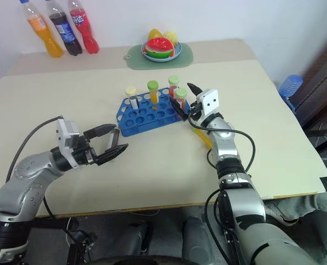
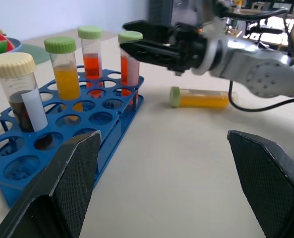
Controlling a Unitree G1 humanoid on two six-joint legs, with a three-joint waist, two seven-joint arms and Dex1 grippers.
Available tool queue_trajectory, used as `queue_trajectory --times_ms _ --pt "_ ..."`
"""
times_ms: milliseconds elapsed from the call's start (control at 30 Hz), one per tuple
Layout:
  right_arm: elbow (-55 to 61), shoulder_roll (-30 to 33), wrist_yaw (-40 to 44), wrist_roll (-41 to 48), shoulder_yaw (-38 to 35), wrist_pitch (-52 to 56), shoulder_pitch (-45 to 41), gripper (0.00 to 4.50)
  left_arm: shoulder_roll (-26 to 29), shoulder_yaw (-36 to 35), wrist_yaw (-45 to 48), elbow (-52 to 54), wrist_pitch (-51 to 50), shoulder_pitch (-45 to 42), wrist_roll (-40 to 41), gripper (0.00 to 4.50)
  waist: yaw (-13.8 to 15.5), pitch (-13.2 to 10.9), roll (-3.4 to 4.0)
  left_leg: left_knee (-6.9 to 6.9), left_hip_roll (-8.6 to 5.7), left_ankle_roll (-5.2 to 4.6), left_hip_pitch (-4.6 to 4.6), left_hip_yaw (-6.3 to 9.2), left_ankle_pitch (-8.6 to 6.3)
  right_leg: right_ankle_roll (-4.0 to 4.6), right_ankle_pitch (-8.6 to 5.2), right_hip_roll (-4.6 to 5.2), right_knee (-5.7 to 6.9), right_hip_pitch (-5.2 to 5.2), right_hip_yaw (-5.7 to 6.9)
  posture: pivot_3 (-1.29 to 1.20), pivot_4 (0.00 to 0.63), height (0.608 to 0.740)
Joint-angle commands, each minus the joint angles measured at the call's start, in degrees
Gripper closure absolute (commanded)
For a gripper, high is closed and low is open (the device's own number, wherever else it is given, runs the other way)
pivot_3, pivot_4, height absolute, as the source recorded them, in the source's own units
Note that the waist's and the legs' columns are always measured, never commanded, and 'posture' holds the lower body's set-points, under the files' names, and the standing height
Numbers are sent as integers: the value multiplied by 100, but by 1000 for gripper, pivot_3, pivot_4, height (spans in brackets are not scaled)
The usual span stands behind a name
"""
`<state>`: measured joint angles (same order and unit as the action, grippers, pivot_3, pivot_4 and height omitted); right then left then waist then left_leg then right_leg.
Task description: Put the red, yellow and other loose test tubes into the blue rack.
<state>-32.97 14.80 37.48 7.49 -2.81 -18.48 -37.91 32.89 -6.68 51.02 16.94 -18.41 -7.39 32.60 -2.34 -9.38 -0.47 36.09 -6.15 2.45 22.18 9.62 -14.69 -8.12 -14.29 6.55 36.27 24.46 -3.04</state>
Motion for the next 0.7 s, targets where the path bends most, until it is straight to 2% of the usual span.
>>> queue_trajectory --times_ms 33,100,167,333,500,700 --pt "2118 456 -38 57 117 1472 588 337 -43 68 179 -135 227 -136 -55 252 3 0 1 1 -1 0 1 -2 0 0 0 1 -1 0 0 0 150 740" --pt "3410 937 -57 354 64 3172 920 337 -87 134 277 -278 295 -213 -76 252 18 -2 3 4 -2 -4 4 -3 -2 0 0 3 0 2 -1 0 150 740" --pt "4105 1297 -107 562 -14 4335 1017 337 -113 170 344 -378 348 -269 -98 252 10 -2 3 4 -1 -18 7 -2 -10 0 0 3 0 5 -1 0 150 740" --pt "4323 2248 -102 1038 -351 6839 648 337 -248 344 472 -671 455 -477 -193 252 58 -1 3 7 -1 -29 6 -5 -16 0 0 4 -2 0 1 0 150 740" --pt "3353 2942 265 966 47 7649 -26 337 -360 453 577 -842 559 -541 -266 252 145 -2 3 7 -1 -33 9 -19 -18 0 0 7 -8 0 1 0 150 740" --pt "2224 3159 1025 767 936 7595 -774 337 -408 444 571 -817 600 -454 -295 252 146 -2 2 8 -1 -32 12 -32 -18 -1 0 9 -11 1 3 0 150 740"
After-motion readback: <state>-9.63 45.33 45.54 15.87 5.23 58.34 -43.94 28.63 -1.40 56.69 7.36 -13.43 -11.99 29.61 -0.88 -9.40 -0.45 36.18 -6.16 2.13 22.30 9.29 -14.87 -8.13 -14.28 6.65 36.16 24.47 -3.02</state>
